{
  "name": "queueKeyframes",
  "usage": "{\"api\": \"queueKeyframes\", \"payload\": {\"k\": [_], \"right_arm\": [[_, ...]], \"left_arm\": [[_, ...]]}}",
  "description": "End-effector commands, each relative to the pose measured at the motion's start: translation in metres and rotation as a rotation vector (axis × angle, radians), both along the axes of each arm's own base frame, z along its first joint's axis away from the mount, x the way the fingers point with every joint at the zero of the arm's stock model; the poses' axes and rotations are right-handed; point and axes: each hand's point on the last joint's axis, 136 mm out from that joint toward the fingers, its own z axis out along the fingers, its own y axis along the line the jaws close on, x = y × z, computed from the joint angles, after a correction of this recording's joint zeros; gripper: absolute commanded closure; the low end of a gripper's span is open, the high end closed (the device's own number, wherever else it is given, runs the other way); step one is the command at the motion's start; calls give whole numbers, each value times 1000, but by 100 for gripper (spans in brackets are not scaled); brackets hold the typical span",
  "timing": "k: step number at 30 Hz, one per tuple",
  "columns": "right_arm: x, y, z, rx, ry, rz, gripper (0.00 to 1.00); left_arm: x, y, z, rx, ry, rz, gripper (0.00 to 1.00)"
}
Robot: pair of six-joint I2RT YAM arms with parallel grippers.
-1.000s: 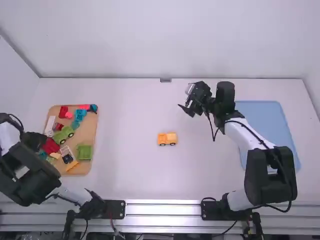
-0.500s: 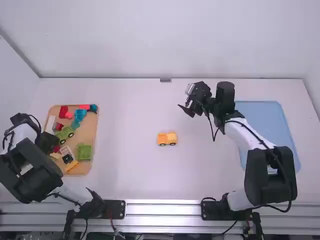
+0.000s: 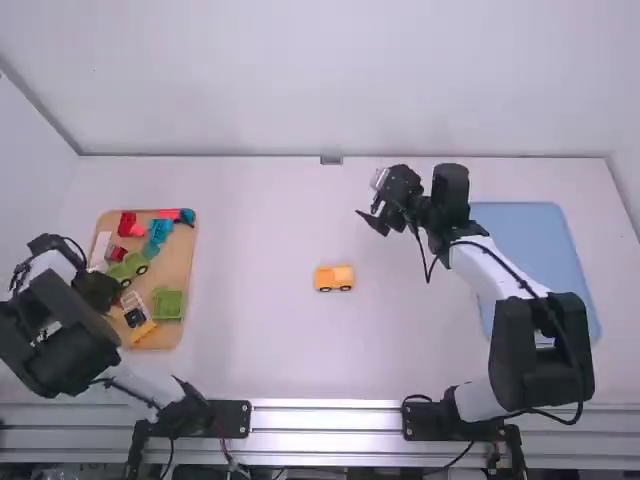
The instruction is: Assemble lego blocks to make yellow taxi
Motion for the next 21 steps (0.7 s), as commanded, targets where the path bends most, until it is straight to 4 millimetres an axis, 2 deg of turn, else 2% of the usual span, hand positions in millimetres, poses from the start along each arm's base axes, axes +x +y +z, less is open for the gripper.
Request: {"api": "queueKeyframes", "payload": {"k": [1, 8, 11, 15, 21], "right_arm": [[-2, 0, 7, 10, -10, 6, 2], [-2, 0, 7, 10, -9, 5, 2], [-2, 0, 7, 10, -7, 5, 2], [-2, 0, 8, 11, -12, 5, 2], [-2, 0, 9, 12, -18, 6, 2]], "left_arm": [[1, -4, -15, -61, 42, -22, 48], [1, 3, -22, -46, 66, -3, 59], [-4, 9, -24, -4, 90, 41, 57], [1, 1, -32, -36, 54, -18, 57], [-5, -4, -42, -40, 54, 7, 60]]}}
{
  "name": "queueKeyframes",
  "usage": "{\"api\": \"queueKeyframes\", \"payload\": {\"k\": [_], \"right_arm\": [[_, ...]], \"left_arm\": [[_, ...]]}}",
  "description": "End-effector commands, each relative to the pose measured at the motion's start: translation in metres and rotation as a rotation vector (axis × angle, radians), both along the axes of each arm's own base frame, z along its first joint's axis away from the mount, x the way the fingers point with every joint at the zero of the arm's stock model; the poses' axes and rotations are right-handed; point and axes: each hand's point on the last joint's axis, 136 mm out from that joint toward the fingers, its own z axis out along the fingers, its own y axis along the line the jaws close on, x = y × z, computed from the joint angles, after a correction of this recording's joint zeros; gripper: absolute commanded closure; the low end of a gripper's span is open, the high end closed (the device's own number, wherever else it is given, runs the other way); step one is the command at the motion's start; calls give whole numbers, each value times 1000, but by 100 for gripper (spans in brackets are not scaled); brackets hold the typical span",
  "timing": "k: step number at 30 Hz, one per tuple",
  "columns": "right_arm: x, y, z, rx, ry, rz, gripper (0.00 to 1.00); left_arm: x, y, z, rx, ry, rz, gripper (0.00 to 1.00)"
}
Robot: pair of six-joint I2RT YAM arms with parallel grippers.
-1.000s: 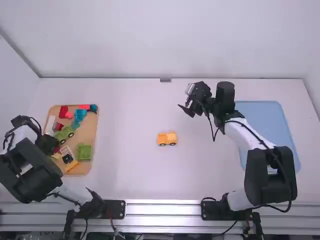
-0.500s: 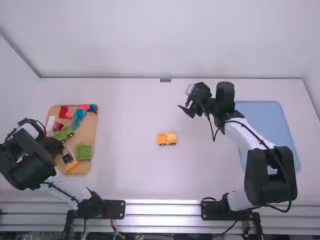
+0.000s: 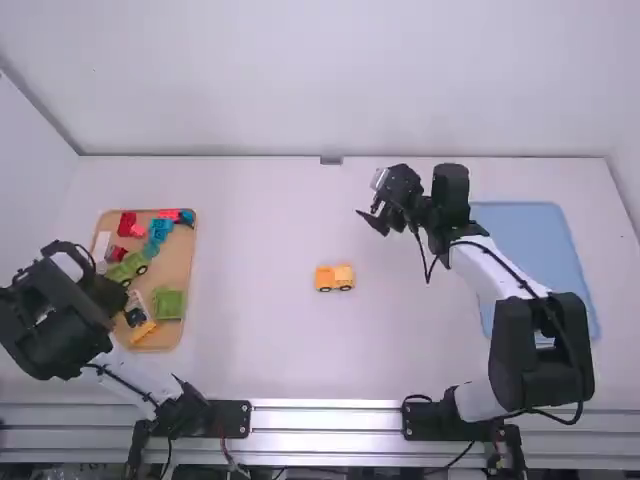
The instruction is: Assemble lego blocks to make yellow taxi
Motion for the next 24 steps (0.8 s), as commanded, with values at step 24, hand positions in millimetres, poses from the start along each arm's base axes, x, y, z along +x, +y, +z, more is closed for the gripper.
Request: {"api": "queueKeyframes", "payload": {"k": [24], "right_arm": [[-2, 0, 7, 10, -10, 6, 2]], "left_arm": [[5, -11, -16, -35, -22, -178, 66]]}}
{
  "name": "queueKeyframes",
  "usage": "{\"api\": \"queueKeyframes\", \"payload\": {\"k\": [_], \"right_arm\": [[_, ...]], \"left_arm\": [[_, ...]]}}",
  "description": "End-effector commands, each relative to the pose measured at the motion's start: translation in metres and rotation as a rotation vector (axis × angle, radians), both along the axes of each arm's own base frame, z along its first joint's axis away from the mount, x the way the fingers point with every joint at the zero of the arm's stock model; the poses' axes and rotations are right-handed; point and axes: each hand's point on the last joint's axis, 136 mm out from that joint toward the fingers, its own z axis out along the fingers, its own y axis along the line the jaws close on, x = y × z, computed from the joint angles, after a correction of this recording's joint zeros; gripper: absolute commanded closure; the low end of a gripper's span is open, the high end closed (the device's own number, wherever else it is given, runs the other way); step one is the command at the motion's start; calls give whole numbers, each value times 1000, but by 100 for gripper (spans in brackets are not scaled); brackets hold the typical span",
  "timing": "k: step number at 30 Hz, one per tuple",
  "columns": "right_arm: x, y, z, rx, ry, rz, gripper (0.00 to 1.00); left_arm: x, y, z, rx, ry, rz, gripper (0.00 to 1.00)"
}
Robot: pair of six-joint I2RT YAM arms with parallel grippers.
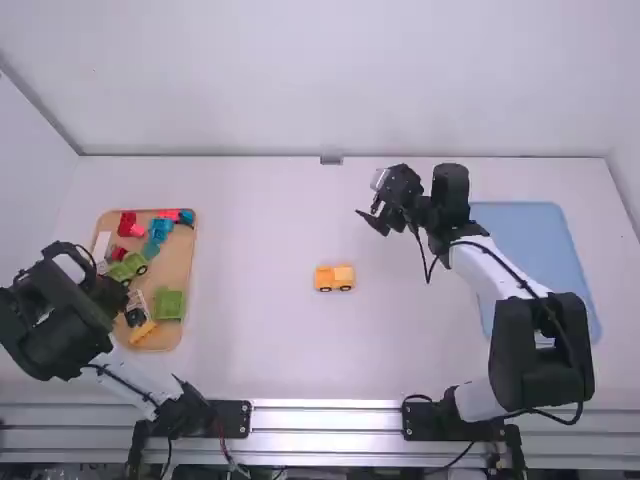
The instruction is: Assemble lego blocks to make yellow taxi
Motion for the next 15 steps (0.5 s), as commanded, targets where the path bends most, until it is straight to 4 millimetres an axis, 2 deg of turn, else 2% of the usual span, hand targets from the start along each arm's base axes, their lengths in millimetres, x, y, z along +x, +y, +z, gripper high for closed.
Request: {"api": "queueKeyframes", "payload": {"k": [1, 7, 15], "right_arm": [[-2, 1, 7, 10, -12, 6, 2], [-2, 1, 8, 11, -12, 7, 2], [-2, 1, 7, 10, -11, 7, 2]], "left_arm": [[-5, -14, -14, -47, 12, -60, 67], [-6, -14, -13, -46, 15, -28, 71], [-10, -18, -12, -64, 29, -9, 66]]}}
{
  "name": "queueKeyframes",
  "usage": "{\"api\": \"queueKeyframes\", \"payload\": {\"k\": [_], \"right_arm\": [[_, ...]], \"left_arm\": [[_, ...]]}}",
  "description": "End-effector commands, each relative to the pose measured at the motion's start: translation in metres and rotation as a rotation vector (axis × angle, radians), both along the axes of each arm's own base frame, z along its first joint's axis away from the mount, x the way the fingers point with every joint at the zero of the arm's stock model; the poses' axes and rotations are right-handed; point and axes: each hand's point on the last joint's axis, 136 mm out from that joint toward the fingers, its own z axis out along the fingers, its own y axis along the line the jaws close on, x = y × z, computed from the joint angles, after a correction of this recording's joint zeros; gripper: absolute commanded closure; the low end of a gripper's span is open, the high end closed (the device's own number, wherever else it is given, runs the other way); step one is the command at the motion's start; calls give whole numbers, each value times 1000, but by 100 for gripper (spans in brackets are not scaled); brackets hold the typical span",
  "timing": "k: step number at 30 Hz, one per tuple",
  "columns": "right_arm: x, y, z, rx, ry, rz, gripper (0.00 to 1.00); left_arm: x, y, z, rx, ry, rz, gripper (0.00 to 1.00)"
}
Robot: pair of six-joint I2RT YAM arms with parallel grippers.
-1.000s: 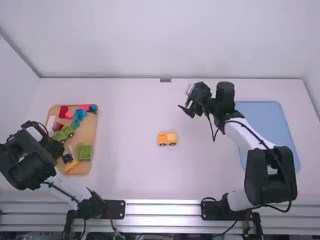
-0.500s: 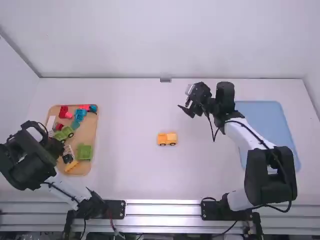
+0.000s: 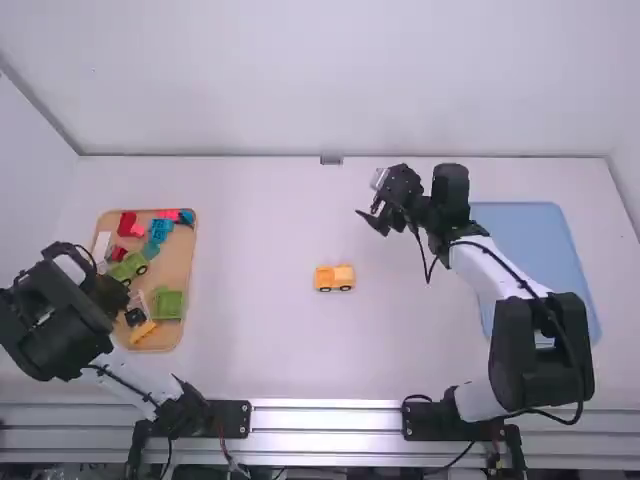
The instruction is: Assemble lego blocks to make yellow taxi
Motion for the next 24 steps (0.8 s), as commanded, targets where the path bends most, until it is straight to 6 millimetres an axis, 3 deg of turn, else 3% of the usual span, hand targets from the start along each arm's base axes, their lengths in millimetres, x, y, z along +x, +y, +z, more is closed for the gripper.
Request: {"api": "queueKeyframes", "payload": {"k": [1, 7, 12, 19, 24], "right_arm": [[-2, 1, 8, 11, -11, 7, 2], [-2, 1, 8, 11, -11, 7, 2], [-2, 1, 8, 11, -12, 7, 2], [-3, 1, 7, 10, -8, 6, 2], [-3, 1, 7, 10, -8, 7, 2]], "left_arm": [[-10, -14, -12, -54, 34, 6, 65], [-10, -15, -12, -54, 35, 20, 67], [-9, -15, -12, -55, 32, 17, 73], [-11, -16, -12, -60, 36, 31, 67], [-10, -16, -12, -58, 35, 42, 72]]}}
